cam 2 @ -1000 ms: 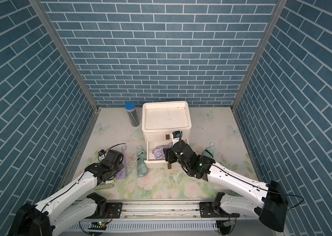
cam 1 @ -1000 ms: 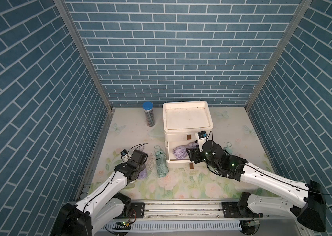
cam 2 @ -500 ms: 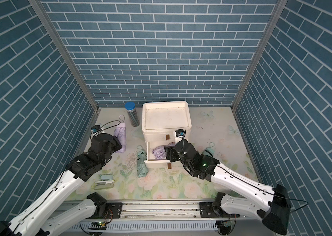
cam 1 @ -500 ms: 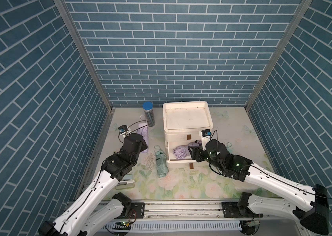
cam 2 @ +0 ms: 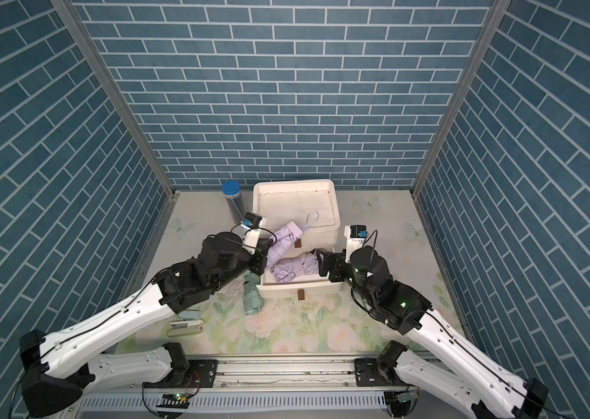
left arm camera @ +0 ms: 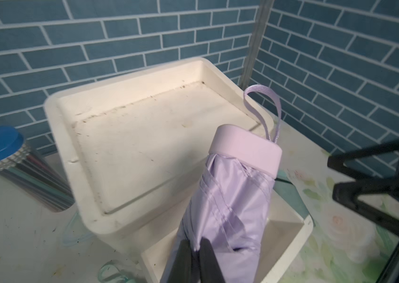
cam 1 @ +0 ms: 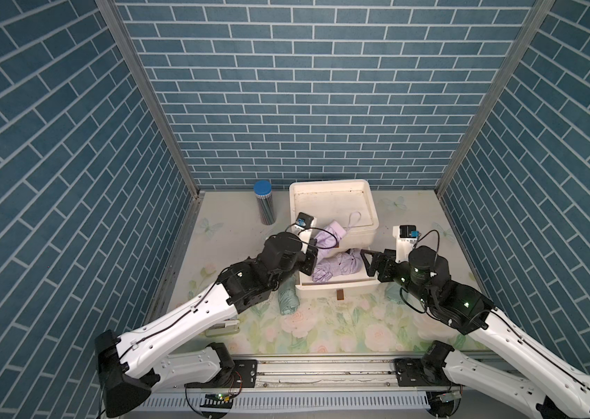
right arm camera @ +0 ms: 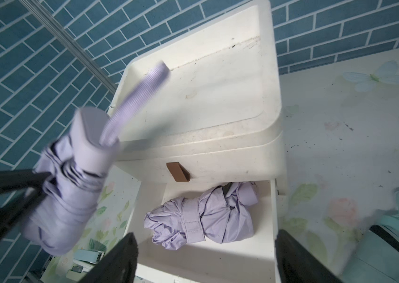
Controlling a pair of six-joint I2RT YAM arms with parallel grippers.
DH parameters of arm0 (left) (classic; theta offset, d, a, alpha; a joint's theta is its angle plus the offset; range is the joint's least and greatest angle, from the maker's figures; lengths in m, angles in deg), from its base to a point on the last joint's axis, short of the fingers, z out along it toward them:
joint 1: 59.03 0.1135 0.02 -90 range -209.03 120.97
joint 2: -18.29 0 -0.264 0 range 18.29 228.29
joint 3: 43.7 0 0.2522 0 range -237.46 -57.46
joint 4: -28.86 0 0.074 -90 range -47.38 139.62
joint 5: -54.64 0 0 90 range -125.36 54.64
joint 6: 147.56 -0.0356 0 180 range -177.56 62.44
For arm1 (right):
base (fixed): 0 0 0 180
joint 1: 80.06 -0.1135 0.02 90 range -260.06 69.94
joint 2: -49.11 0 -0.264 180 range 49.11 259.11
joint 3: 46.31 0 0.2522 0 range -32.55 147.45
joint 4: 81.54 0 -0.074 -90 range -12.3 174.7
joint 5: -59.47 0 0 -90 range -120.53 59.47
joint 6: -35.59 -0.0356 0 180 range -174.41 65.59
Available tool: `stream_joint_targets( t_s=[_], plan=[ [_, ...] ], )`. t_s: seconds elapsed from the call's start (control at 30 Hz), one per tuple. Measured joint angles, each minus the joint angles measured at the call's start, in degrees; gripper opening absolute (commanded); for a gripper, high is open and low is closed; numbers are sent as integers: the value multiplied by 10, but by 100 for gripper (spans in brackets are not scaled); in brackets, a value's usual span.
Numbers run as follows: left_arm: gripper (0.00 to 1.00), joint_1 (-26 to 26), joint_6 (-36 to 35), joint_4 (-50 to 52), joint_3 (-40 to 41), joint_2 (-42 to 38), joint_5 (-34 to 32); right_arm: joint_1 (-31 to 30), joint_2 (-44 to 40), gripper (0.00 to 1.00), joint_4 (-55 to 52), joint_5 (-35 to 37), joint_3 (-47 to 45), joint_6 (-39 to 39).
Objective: Place the umbrella in the drawer by color
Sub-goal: Pick up the umbrella from the center of the board.
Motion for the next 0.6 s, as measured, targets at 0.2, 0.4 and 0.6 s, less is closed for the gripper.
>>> stream_joint_targets(
  t_s=[0.2,0.4,0.6],
  plan=[
    [0,-10,-49,0,1,10,27,28,-23,96,11,-68,-2,1],
    [0,-27,-96,14,-24,61,62,52,-26,99,57,-188,-1,0],
    [0,-50,-126,20,-30,76,85,61,-23,99,104,-266,3,0]
  ],
)
